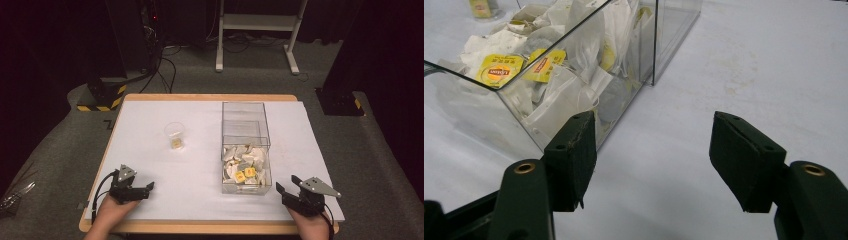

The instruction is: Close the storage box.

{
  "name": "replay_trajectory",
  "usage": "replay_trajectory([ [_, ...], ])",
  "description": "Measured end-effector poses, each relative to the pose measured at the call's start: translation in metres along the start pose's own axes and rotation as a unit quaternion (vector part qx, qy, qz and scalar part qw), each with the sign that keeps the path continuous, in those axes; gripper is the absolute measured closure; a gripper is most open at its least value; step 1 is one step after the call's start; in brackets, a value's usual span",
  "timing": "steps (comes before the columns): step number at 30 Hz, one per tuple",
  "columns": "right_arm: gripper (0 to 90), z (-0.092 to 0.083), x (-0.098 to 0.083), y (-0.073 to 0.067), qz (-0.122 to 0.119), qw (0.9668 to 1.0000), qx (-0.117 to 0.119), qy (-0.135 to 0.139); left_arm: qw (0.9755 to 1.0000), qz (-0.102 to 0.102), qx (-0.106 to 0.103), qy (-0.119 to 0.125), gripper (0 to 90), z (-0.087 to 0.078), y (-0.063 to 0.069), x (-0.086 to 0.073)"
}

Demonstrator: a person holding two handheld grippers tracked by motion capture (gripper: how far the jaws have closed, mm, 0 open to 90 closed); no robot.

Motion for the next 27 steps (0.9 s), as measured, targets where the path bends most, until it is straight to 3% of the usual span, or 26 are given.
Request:
replay_trajectory([
  [10,32.5,-0.006,-0.009,-0.009,-0.002,0.9999,0.011,-0.007,1.0000,0.000,-0.002,-0.002,11.1,0.001,0.000,0.001],
  [14,31.5,-0.005,-0.012,-0.015,-0.002,0.9996,0.025,-0.015,1.0000,-0.001,-0.006,-0.004,10.6,0.001,0.000,0.001],
  [27,25.0,0.003,-0.014,-0.029,-0.007,0.9986,0.047,-0.021,1.0000,0.001,-0.005,-0.004,10.0,0.002,-0.001,0.002],
])
Point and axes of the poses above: each handheld gripper's, and its own axes: z roughly forward along the jaws, x roughly out of its top, y roughly to its right, the point moved 6 cm from there along z, roughly forward along the jaws, and after that the axes turned 6 degrees about z, right-handed, at the moved point
